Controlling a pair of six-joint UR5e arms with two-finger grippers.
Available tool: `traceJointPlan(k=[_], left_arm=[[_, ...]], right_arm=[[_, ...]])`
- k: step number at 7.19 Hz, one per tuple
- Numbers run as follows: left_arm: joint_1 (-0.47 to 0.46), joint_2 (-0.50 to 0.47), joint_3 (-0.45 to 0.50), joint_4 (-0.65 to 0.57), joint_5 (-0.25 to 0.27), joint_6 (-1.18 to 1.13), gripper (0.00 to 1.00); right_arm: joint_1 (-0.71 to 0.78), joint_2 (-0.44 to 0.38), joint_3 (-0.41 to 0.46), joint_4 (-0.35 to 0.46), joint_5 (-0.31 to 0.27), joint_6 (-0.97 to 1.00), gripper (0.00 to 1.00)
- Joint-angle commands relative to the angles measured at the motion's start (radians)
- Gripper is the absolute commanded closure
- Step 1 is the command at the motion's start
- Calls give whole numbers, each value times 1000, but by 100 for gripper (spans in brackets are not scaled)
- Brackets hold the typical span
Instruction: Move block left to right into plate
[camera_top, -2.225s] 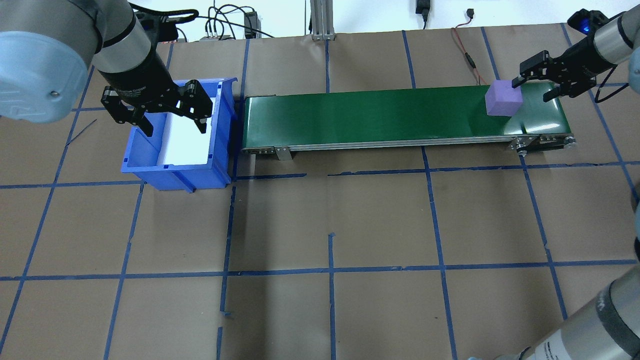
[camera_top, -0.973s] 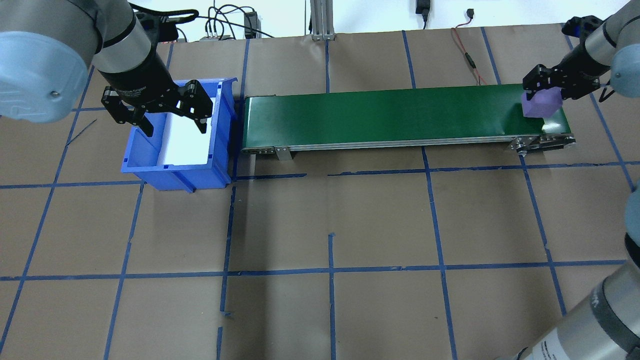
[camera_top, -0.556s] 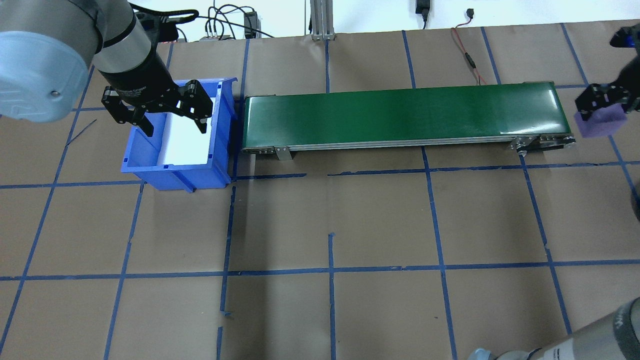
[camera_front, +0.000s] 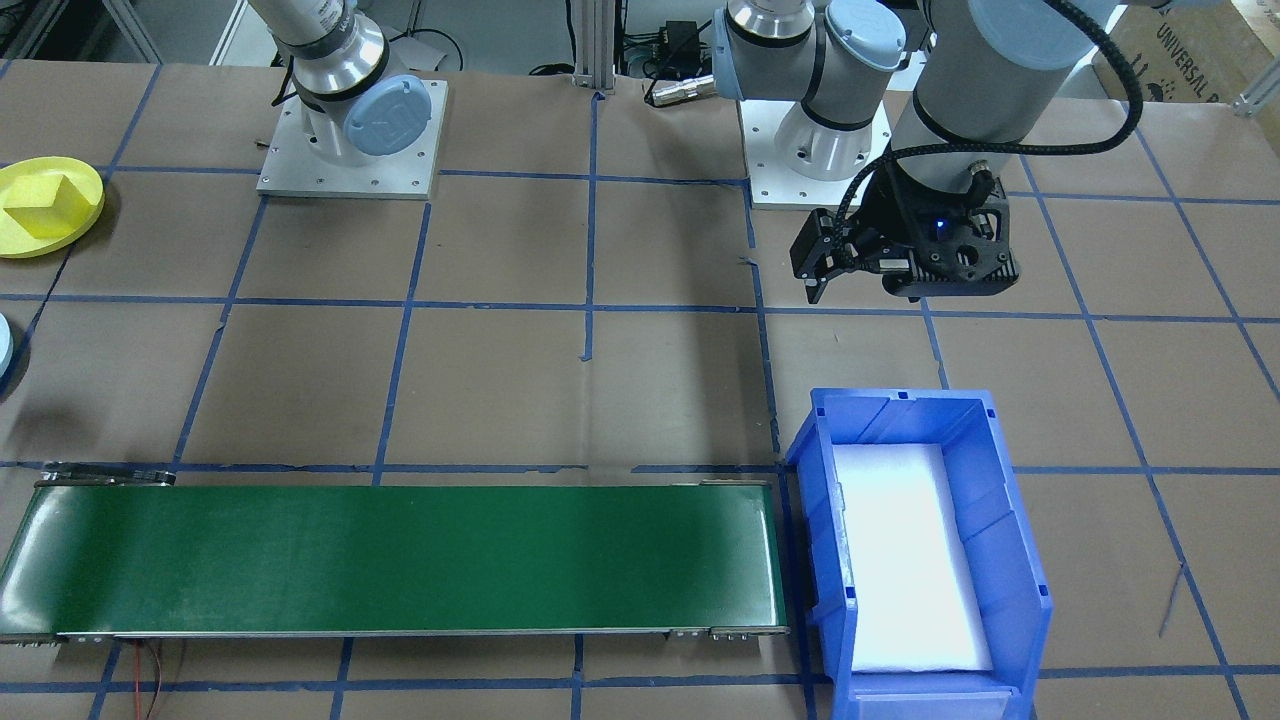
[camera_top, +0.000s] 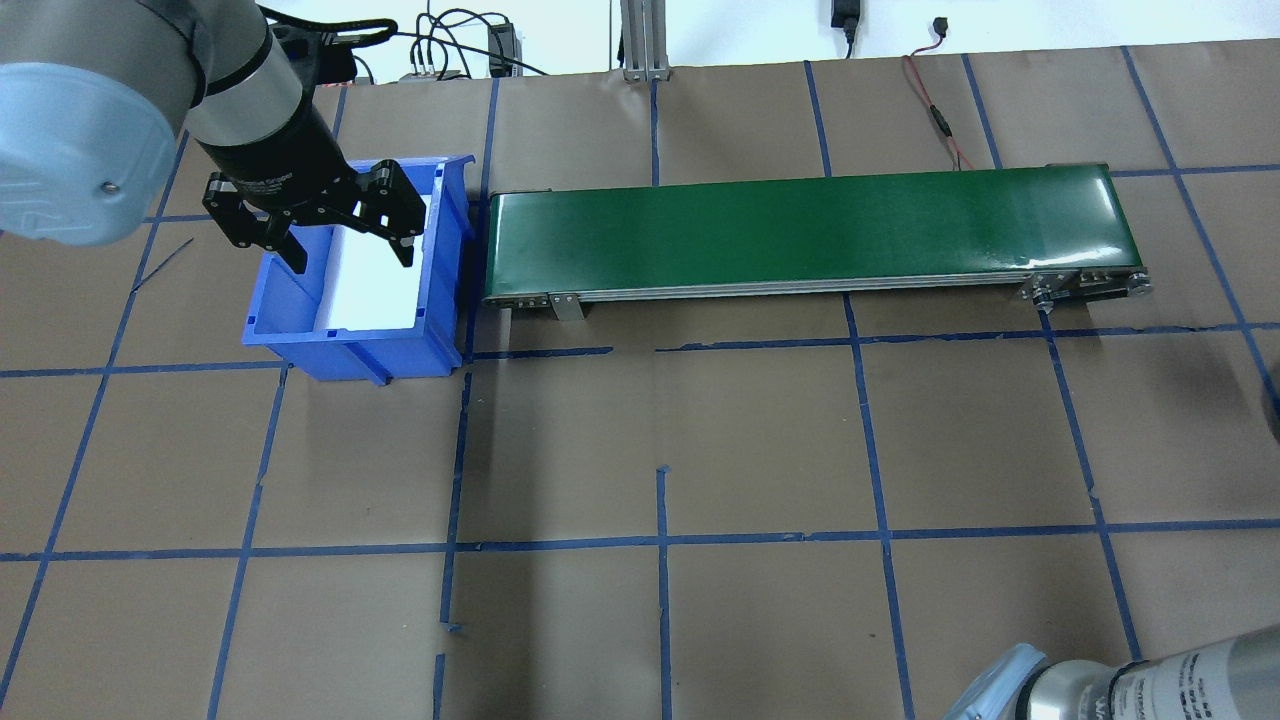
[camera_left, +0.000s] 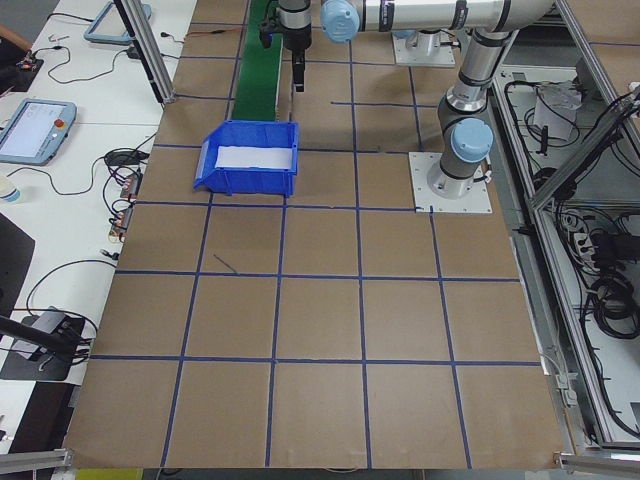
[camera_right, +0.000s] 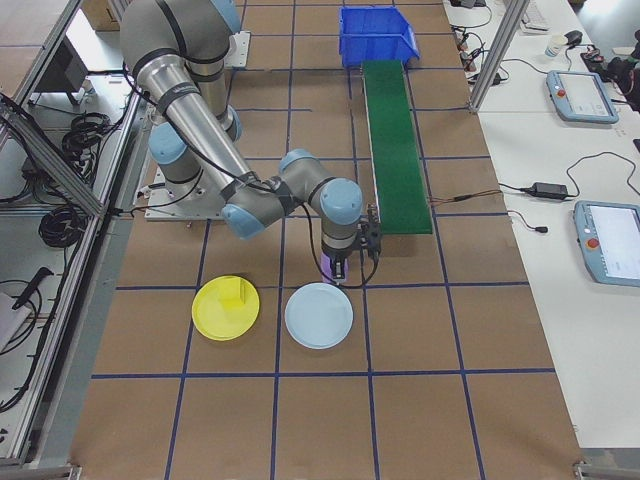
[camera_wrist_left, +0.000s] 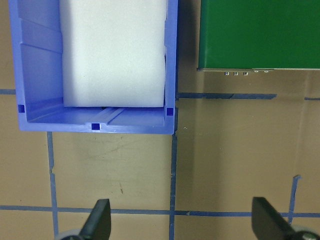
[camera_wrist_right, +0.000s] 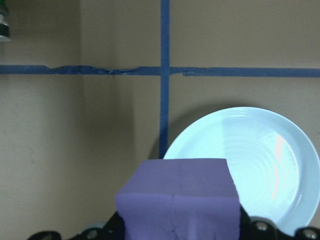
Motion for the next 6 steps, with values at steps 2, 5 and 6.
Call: traceJointPlan(k=[2,5,6], left_arm=[[0,0,0,0,0,0,0],[0,-2,1,0,-2,-1,0],[0,-2,1,0,-2,0,0]], right_arm=[[-74,93,11,-70,5,-78,60],[-76,89,13,-52,-13,-73,0],[-62,54,-22,-8,-30,-20,0]])
